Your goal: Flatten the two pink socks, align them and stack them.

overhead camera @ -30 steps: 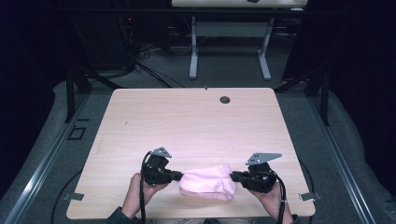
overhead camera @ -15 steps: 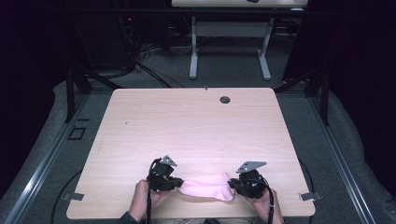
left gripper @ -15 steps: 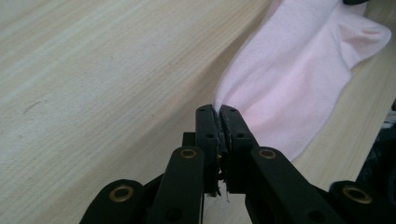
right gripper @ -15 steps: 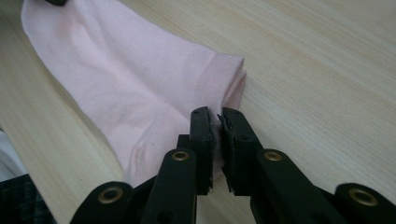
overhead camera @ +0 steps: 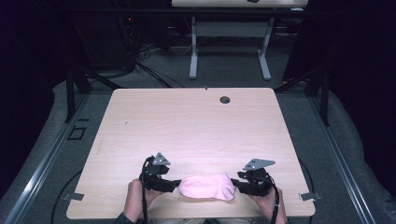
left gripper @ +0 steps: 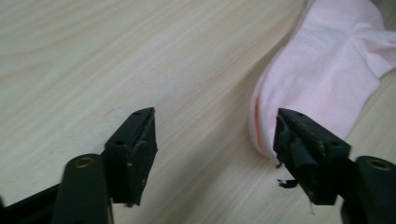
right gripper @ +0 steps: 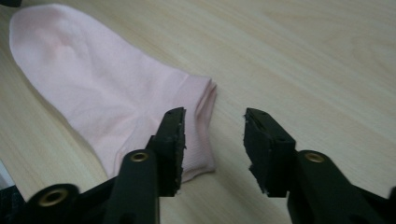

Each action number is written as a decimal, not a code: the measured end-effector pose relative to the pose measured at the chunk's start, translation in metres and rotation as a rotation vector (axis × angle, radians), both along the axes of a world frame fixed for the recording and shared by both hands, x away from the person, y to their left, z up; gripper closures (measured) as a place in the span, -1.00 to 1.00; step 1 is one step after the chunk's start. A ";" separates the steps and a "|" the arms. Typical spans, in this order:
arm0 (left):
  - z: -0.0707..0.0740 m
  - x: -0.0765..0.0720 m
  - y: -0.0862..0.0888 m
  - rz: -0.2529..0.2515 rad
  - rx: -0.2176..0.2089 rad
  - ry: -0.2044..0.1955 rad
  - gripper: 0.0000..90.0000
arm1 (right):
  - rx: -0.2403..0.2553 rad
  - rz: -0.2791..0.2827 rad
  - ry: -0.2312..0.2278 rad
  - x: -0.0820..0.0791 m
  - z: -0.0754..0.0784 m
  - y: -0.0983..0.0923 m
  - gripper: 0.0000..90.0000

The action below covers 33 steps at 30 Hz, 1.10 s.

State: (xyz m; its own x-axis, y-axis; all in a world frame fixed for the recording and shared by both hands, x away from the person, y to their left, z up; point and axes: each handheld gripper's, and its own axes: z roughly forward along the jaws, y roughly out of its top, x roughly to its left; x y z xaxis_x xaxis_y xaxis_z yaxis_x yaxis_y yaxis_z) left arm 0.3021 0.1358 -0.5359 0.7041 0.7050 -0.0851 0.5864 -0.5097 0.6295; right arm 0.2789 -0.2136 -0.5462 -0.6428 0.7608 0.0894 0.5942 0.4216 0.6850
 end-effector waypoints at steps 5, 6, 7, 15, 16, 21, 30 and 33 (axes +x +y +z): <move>0.010 -0.002 0.008 0.029 0.026 -0.060 -0.62 | 0.004 -0.011 -0.041 -0.001 0.011 -0.007 0.03; 0.014 -0.003 0.014 0.042 0.030 -0.084 -0.65 | 0.006 -0.020 -0.060 -0.002 0.016 -0.011 -0.08; 0.015 -0.004 0.016 0.051 0.031 -0.089 -0.66 | 0.005 -0.025 -0.071 -0.002 0.018 -0.013 -0.15; 0.014 -0.004 0.041 0.104 0.034 -0.097 -0.81 | -0.010 -0.059 -0.119 -0.002 0.026 -0.031 -0.53; 0.012 -0.006 0.047 0.131 0.065 -0.114 -0.82 | -0.014 -0.069 -0.121 -0.002 0.026 -0.034 -0.59; 0.004 -0.007 0.069 0.190 0.069 -0.112 -0.91 | -0.007 -0.126 -0.139 0.003 0.021 -0.051 -0.80; -0.025 0.008 0.115 0.312 0.052 -0.083 -1.00 | -0.043 -0.251 -0.118 0.023 -0.005 -0.085 -1.00; -0.032 0.011 0.122 0.326 0.048 -0.071 -1.00 | -0.040 -0.275 -0.101 0.028 -0.011 -0.093 -1.00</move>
State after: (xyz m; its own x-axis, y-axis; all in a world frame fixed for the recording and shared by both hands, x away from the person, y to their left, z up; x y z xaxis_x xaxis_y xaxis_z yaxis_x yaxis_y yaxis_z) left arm 0.3131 0.2582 -0.5675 0.4435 0.8963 -0.0055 0.6791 -0.3320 0.6547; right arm 0.3067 -0.3070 -0.5575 -0.4165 0.9091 0.0019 0.6196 0.2824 0.7323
